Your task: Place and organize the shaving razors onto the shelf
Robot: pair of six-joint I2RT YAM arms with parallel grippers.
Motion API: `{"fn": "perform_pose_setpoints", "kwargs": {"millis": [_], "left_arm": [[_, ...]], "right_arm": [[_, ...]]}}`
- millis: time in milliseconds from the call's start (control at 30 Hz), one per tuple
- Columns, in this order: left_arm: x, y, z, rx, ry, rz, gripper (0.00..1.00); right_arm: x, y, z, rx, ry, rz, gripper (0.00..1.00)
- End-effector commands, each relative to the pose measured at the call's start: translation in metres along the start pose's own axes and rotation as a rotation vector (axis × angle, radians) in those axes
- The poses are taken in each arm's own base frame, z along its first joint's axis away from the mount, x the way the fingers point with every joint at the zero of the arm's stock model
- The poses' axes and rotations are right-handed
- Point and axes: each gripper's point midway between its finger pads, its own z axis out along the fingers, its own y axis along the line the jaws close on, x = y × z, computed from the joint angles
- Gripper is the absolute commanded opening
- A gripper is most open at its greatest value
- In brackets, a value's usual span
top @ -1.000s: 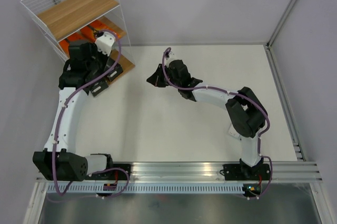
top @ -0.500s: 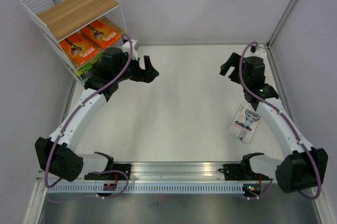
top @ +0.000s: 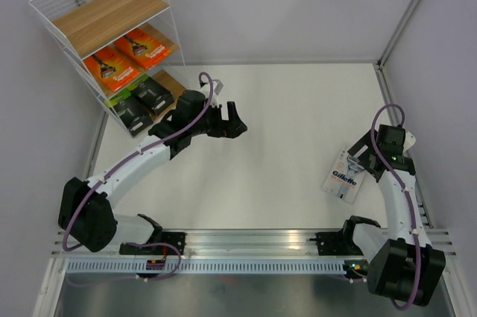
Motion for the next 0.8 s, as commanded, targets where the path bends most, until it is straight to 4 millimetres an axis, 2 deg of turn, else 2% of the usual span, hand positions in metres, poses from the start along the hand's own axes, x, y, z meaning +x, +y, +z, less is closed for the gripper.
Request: {"fn": "perform_pose_setpoints", "kwargs": {"millis": [0, 33, 133, 233, 367, 433, 533, 567, 600, 633, 700, 767], "left_arm": [[-0.003, -0.01, 0.004, 0.051, -0.033, -0.028, 1.0], [-0.001, -0.008, 0.004, 0.049, -0.029, -0.027, 1.0], [0.007, -0.01, 0.003, 0.068, -0.006, -0.017, 1.0], [0.012, -0.008, 0.001, 0.069, -0.001, -0.009, 1.0], [0.016, -0.003, -0.001, 0.052, -0.002, -0.001, 1.0], [0.021, -0.002, 0.0, 0.051, 0.007, -0.007, 1.0], [0.026, -0.001, 0.0, 0.057, 0.02, -0.018, 1.0], [0.026, -0.001, 0.0, 0.057, 0.02, -0.021, 1.0], [0.027, -0.001, 0.0, 0.056, 0.021, -0.02, 1.0], [0.027, 0.0, 0.001, 0.055, 0.021, -0.017, 1.0], [0.024, -0.001, 0.003, 0.06, 0.014, 0.0, 1.0], [0.022, -0.002, 0.005, 0.066, 0.012, 0.015, 1.0]], "right_arm": [[0.002, 0.018, 0.001, -0.092, 0.004, 0.091, 0.98], [0.012, 0.009, 0.011, -0.044, 0.027, 0.109, 0.98], [0.028, 0.007, 0.026, -0.038, 0.077, 0.1, 0.98], [0.033, 0.001, 0.031, -0.01, 0.086, 0.081, 0.98], [0.026, -0.011, 0.034, 0.037, 0.031, 0.043, 0.98], [0.032, -0.016, 0.04, 0.061, 0.049, 0.034, 0.98], [0.046, -0.007, 0.052, 0.017, 0.111, 0.048, 0.98], [0.046, 0.007, 0.055, -0.049, 0.122, 0.058, 0.96], [0.055, 0.009, 0.059, -0.067, 0.147, 0.071, 0.93], [0.053, 0.024, 0.061, -0.143, 0.145, 0.078, 0.92], [0.06, 0.035, 0.062, -0.212, 0.16, 0.076, 0.86], [0.058, 0.046, 0.061, -0.259, 0.148, 0.057, 0.83]]}}
